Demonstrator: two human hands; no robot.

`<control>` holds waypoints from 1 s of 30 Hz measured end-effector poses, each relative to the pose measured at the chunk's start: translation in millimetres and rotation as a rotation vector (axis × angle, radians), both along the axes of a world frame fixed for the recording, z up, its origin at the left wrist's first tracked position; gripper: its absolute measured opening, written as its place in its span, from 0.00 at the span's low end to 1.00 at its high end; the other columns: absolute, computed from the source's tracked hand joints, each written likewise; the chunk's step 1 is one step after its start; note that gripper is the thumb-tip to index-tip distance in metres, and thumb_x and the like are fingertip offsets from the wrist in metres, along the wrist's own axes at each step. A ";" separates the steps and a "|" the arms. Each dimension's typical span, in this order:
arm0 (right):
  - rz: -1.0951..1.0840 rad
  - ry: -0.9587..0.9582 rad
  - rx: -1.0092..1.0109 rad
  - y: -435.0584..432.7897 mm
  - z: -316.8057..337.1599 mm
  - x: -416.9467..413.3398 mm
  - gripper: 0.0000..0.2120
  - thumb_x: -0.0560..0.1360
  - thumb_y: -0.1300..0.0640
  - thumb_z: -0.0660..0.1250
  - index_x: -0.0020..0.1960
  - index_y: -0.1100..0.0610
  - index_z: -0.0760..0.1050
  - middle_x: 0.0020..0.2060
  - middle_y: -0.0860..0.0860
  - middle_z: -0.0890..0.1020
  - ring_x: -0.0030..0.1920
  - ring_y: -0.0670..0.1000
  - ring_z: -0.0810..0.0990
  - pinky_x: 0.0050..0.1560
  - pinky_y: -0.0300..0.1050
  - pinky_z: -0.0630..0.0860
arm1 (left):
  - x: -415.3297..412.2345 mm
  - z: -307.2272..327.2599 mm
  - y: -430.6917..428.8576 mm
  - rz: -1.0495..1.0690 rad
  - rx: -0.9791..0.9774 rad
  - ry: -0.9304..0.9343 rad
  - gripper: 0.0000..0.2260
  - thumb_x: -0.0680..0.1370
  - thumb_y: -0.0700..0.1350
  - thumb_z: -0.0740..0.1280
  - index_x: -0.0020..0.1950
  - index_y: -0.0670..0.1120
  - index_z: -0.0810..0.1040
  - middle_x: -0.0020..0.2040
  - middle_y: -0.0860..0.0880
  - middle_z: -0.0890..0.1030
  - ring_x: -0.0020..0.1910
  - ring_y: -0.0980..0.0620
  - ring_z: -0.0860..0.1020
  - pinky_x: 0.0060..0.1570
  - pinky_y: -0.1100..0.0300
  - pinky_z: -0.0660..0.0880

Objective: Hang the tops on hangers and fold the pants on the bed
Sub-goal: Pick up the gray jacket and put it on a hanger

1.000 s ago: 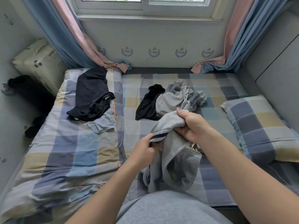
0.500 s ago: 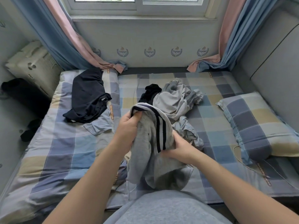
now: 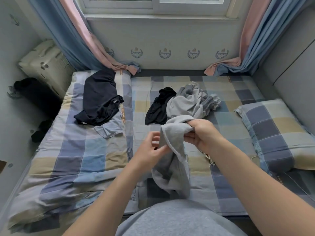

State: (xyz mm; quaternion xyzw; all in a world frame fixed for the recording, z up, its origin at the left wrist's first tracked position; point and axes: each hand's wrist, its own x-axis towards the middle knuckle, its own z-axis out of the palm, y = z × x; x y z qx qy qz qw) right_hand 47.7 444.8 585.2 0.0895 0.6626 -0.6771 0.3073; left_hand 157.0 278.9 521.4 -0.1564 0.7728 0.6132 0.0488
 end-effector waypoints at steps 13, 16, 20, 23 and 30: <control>-0.420 -0.210 -0.281 40.4 3.9 -12.1 0.14 0.84 0.61 0.57 0.45 0.58 0.77 0.31 0.53 0.83 0.37 0.50 0.83 0.36 0.43 0.81 | -8.7 -43.4 11.8 0.429 0.300 -0.241 0.10 0.83 0.38 0.63 0.47 0.42 0.82 0.41 0.44 0.84 0.40 0.47 0.81 0.36 0.56 0.79; -0.390 -0.306 -0.158 55.0 -18.5 -7.3 0.11 0.84 0.58 0.57 0.47 0.56 0.76 0.37 0.52 0.82 0.43 0.51 0.79 0.47 0.45 0.75 | -16.1 -31.4 2.3 0.510 0.443 -0.206 0.10 0.84 0.37 0.60 0.53 0.39 0.82 0.49 0.40 0.84 0.48 0.45 0.82 0.48 0.53 0.81; -0.227 -0.247 0.119 59.3 -38.6 9.6 0.15 0.81 0.55 0.64 0.67 0.55 0.73 0.63 0.51 0.76 0.65 0.53 0.73 0.67 0.53 0.67 | -16.0 -16.1 3.1 0.469 0.513 -0.141 0.11 0.84 0.36 0.60 0.51 0.38 0.82 0.46 0.40 0.84 0.43 0.46 0.83 0.44 0.54 0.82; -0.058 0.027 0.227 45.6 -42.8 32.2 0.26 0.78 0.54 0.71 0.72 0.54 0.67 0.68 0.53 0.74 0.58 0.47 0.76 0.54 0.45 0.72 | -17.8 -4.9 9.8 0.374 0.562 -0.127 0.11 0.84 0.38 0.60 0.56 0.35 0.81 0.49 0.38 0.84 0.47 0.45 0.82 0.46 0.54 0.81; 0.106 0.515 0.597 21.5 -52.3 32.3 0.38 0.76 0.43 0.70 0.80 0.48 0.55 0.79 0.51 0.57 0.78 0.54 0.53 0.77 0.61 0.56 | -14.8 21.5 -2.3 0.020 0.260 0.001 0.10 0.83 0.40 0.64 0.47 0.39 0.84 0.42 0.41 0.81 0.43 0.45 0.76 0.46 0.49 0.72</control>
